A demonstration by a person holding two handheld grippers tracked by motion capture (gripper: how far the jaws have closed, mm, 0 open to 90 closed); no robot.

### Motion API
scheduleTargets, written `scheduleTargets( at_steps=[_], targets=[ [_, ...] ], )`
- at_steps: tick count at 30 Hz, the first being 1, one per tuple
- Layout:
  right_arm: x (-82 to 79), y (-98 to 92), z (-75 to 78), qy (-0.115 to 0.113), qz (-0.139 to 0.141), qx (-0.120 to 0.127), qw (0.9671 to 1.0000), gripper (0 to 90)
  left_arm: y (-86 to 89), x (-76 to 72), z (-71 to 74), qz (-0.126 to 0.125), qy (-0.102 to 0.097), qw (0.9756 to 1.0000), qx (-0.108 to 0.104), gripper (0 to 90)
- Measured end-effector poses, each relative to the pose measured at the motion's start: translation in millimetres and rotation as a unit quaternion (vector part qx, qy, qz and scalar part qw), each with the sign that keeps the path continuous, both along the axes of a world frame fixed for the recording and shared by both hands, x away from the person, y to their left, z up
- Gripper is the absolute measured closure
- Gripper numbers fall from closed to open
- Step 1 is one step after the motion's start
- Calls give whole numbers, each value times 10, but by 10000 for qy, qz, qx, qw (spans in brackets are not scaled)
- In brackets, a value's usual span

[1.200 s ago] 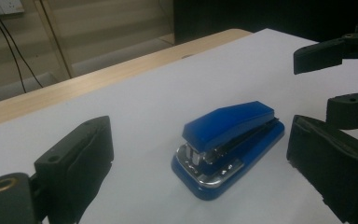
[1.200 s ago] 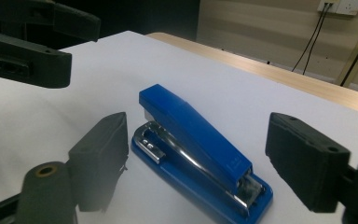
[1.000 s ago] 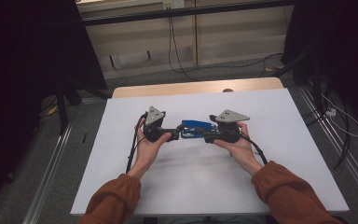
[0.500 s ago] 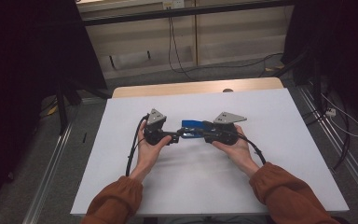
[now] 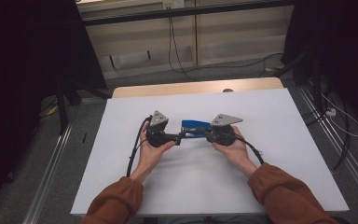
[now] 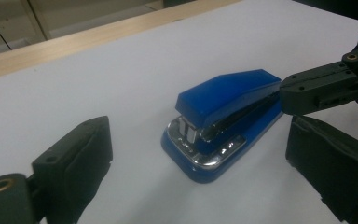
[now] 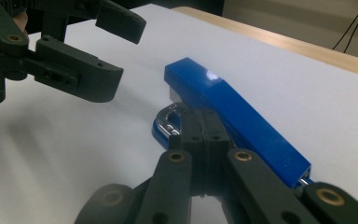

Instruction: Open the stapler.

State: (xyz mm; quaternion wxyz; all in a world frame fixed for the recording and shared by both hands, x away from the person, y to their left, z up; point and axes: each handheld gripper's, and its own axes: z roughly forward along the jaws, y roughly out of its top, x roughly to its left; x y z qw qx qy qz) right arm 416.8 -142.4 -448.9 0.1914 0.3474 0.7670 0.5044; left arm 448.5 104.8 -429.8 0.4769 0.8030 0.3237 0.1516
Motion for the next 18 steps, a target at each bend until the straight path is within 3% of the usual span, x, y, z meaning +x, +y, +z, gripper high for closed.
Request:
scheduleTargets(
  at_steps=[8,11,18],
  targets=[
    [20,-2,7,110,47,-124,9999,900,5,-6,-29,17,41,10000,65,227],
    [39,-1,6,137,51,-184,9997,900,10,-12,-35,69,76,9999,60,312],
    [51,42,4,272,189,-326,9989,900,-16,-12,-67,-63,268,9996,57,505]
  ],
)
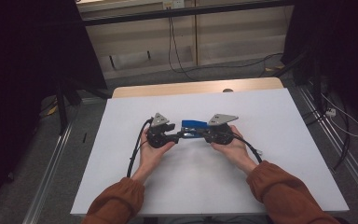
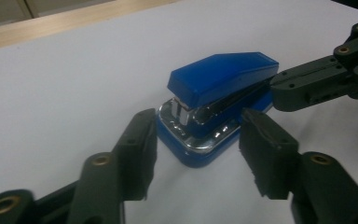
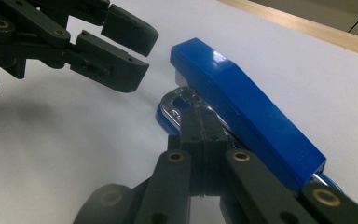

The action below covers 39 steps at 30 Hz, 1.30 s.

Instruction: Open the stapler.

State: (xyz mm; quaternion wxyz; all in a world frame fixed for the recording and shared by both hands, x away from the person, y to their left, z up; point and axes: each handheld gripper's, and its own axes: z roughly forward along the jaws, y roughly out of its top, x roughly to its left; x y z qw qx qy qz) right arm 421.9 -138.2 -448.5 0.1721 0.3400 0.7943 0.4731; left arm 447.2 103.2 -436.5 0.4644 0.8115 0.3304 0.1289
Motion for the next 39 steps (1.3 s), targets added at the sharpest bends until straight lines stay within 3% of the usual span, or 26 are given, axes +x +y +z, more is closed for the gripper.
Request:
scheduleTargets(
  at_steps=[5,6,8,13,16,18,24,33,39],
  targets=[
    [16,14,-3,38,-1,-51,10000,900,-9,-1,-5,-47,85,10000,-12,632],
    [30,20,-7,72,-5,-98,9999,900,-11,8,-15,-37,192,9997,-152,652],
    [43,31,-5,102,1,-162,9998,900,-18,3,-12,-27,228,9997,-108,707],
    [60,54,-11,108,5,-224,9997,900,-13,9,-17,-31,272,9996,-86,811],
    [66,76,-15,125,29,-286,9995,900,-10,6,-9,-6,187,9998,-54,897],
    [78,89,-9,118,33,-337,9994,900,-13,9,0,6,101,9999,19,900],
    [129,127,-28,158,43,-491,9987,900,-30,90,-44,106,147,9996,195,900],
    [179,153,-74,259,2,-678,9974,900,-51,225,-91,116,176,9995,250,900],
    [185,140,-85,275,-87,-746,9968,900,-91,213,-116,152,199,9993,281,900]
  ],
)
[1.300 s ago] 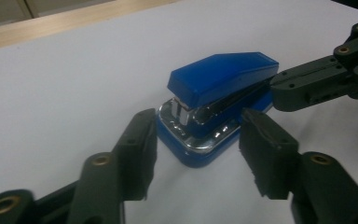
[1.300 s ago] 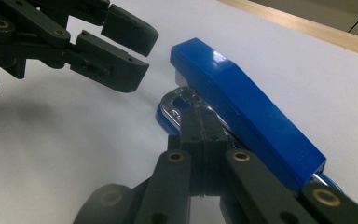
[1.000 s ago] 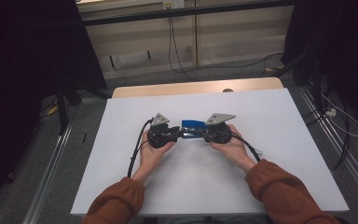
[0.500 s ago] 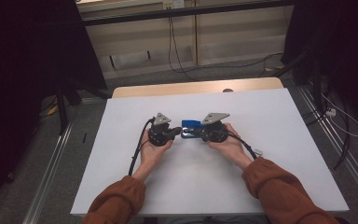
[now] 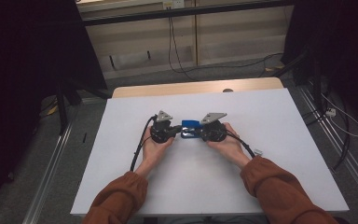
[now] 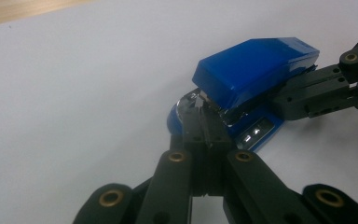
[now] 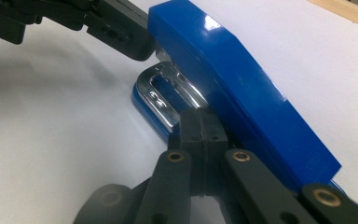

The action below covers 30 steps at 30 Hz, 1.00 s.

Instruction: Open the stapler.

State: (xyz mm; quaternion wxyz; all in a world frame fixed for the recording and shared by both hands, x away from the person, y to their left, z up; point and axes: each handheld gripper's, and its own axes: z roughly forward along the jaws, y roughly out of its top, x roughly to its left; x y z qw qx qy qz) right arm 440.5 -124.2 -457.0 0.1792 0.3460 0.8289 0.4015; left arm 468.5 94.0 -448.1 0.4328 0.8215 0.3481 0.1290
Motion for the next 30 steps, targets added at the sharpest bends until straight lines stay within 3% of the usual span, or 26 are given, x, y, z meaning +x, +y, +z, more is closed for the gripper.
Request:
scheduleTargets(
  at_steps=[2,18,30],
  targets=[
    [-2,2,-1,0,-8,0,10000,900,1,-2,8,14,13,10000,-89,900],
    [-7,18,-15,-30,-30,44,10000,900,-3,-17,40,-79,-123,9999,-9,900],
    [-9,23,-20,-61,-35,54,10000,900,3,-17,58,-74,-104,9997,-185,900]
  ],
)
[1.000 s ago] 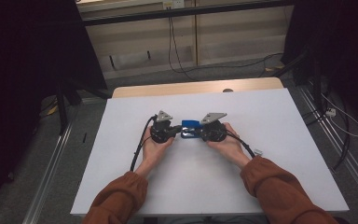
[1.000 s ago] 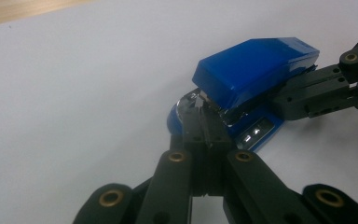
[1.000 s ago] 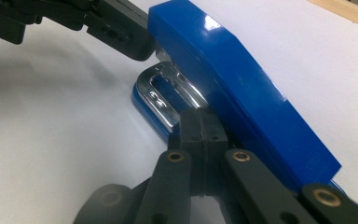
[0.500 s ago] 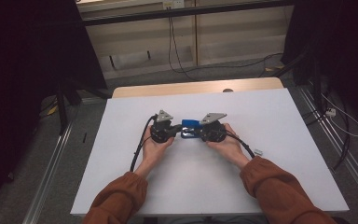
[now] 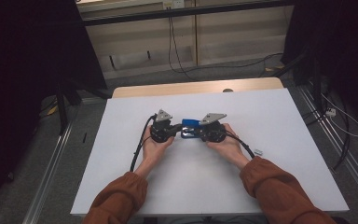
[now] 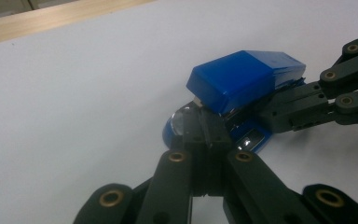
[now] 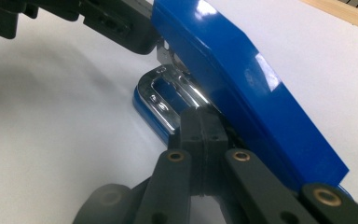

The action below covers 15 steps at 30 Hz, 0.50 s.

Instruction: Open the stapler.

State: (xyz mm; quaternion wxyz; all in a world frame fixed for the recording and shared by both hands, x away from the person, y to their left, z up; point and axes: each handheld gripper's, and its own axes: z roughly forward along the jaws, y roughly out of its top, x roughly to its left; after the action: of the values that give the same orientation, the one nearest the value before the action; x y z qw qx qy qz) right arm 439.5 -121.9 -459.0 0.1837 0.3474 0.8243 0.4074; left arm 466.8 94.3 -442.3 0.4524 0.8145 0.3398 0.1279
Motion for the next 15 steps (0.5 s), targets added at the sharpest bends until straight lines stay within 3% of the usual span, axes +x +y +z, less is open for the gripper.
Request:
scheduleTargets(
  at_steps=[15],
  targets=[
    [-12,13,-2,-109,15,-99,9999,900,-1,5,43,-21,-106,9998,-177,900]
  ],
)
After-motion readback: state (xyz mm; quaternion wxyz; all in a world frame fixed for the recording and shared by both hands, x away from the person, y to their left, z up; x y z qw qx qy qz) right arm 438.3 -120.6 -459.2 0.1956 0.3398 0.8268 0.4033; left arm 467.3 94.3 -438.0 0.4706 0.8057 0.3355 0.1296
